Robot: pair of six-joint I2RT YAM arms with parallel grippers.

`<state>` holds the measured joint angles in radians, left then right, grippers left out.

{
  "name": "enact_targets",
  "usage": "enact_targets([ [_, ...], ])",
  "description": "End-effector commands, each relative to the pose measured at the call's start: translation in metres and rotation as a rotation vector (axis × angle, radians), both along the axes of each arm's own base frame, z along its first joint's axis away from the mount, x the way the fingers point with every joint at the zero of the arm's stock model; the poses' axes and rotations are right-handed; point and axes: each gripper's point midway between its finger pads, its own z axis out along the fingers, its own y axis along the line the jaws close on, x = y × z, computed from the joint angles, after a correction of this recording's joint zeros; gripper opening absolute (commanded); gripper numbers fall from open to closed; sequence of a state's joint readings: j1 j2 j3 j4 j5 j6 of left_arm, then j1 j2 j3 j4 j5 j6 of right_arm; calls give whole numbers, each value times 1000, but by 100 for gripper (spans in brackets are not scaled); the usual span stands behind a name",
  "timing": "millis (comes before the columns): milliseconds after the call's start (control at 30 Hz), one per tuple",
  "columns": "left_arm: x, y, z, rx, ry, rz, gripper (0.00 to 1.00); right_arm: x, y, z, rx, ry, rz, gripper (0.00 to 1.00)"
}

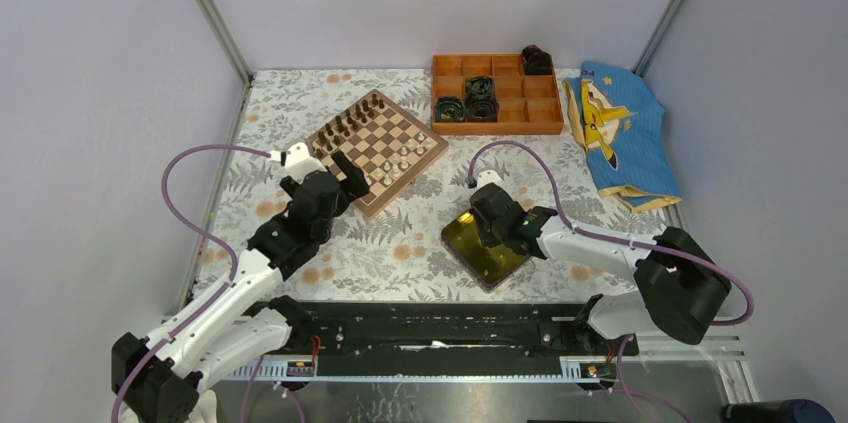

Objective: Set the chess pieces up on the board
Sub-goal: Pick up the chess piece from the storage box.

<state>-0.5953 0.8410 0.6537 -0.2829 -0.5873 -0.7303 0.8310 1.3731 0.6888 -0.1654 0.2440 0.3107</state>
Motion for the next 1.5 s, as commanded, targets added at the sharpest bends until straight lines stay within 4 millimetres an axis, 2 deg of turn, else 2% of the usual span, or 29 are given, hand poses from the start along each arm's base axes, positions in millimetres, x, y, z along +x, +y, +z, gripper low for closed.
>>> enact_targets([
  [0, 2, -2, 7, -32, -36, 6, 99, -2, -2, -2, -23, 17, 0, 11],
  [267, 2, -2, 7, -33, -37, 6, 99, 1, -1, 8, -5, -5, -4, 0],
  [533, 2, -2, 8, -34, -40, 7, 99, 5, 5, 30, 35, -36, 1, 0],
  [667, 2, -2, 9, -35, -41, 7, 99, 10, 11, 46, 60, -60, 7, 0],
  [700, 3, -2, 9, -35, -41, 7, 99, 13, 14, 56, 67, -72, 12, 0],
  [967, 3, -3, 11, -35, -45, 5, 99, 24, 26, 77, 97, -103, 27, 0],
  [1233, 2, -2, 11, -34, -46, 7, 99, 38, 52, 89, 127, -116, 71, 0],
  [1467, 0, 2, 17, -50, -64, 20, 99, 55, 89, 95, 147, -124, 132, 0],
])
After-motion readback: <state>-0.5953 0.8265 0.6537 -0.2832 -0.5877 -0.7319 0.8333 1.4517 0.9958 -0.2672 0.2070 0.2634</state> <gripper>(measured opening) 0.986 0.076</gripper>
